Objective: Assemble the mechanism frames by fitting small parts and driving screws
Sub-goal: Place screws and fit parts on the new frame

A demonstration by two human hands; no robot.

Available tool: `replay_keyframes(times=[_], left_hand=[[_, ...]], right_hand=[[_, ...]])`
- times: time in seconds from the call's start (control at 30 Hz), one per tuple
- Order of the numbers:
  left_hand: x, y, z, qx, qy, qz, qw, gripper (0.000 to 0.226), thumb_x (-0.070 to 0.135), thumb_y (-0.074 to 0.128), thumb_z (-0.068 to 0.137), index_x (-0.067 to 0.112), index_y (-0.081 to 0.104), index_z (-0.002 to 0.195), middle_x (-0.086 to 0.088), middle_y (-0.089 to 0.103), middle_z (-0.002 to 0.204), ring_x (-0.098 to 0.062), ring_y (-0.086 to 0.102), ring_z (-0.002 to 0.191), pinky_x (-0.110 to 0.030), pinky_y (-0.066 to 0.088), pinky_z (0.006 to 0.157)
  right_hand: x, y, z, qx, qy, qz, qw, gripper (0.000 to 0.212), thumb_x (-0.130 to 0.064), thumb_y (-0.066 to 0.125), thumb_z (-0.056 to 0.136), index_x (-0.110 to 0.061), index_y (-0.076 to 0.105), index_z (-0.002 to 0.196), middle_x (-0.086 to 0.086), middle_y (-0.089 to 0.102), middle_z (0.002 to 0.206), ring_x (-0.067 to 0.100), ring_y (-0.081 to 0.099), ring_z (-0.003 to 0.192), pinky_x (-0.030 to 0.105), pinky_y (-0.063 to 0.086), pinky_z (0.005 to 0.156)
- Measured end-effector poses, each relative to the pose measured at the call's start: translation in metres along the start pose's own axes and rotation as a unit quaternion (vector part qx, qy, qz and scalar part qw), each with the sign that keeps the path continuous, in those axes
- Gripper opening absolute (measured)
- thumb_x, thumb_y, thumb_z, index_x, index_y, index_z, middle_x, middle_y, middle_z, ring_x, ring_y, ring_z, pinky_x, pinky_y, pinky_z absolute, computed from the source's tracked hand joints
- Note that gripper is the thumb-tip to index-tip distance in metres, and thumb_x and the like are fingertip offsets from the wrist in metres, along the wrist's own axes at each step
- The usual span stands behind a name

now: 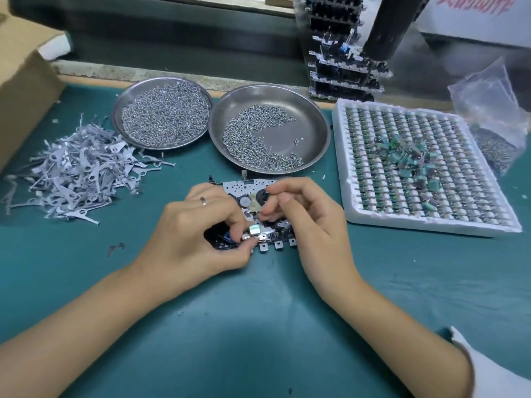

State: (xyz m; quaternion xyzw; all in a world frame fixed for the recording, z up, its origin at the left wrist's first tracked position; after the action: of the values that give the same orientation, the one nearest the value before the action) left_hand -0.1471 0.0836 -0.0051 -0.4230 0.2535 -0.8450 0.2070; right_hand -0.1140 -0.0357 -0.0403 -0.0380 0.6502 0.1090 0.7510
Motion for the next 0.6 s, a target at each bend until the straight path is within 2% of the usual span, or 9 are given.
replay_keyframes(times=[0.17,0.33,0.6], left_hand=[[-0.0021,-0.0002,0.0008,-0.010,-0.014,-0.031,0.999,0.031,0.005,0.075,0.066,0.011,0.046,0.058,-0.001,0.050,0.064,-0.034,0.054,0.065,-0.044,0.048,0.064],[-0.0033,0.0008,0.0013,-0.006,-0.020,-0.046,0.999,0.031,0.002,0.074,0.066,0.007,0.045,0.056,-0.002,0.049,0.062,-0.033,0.050,0.062,-0.047,0.051,0.064],[-0.0040,-0.0014,-0.0005,0.013,-0.020,-0.051,0.998,0.030,0.020,0.068,0.070,0.010,0.042,0.057,-0.003,0.048,0.061,-0.031,0.049,0.062,-0.047,0.051,0.065]], right_hand=[[-0.0010,-0.0002,-0.0003,-0.002,0.001,-0.009,1.000,0.017,-0.003,0.045,0.089,-0.011,0.061,0.088,0.002,0.063,0.070,0.014,0.061,0.070,0.021,0.049,0.071],[-0.0018,0.0003,-0.0005,0.001,-0.002,-0.023,1.000,0.016,-0.007,0.046,0.088,-0.013,0.061,0.087,0.000,0.063,0.069,0.014,0.061,0.069,0.022,0.049,0.071],[-0.0021,0.0001,-0.0006,0.004,-0.007,-0.032,0.999,0.016,-0.007,0.046,0.087,-0.011,0.062,0.088,-0.001,0.063,0.069,0.013,0.061,0.070,0.021,0.049,0.071]])
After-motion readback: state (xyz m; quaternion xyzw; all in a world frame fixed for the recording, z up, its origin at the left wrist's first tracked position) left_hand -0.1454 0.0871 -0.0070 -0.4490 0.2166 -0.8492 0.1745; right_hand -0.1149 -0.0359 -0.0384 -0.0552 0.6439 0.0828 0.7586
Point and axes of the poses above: each hand's wrist, its own z-axis towards the middle knuckle, its own y-axis out of the palm, x = y × z, the point moved 10 cm from there along z, towards the middle knuckle
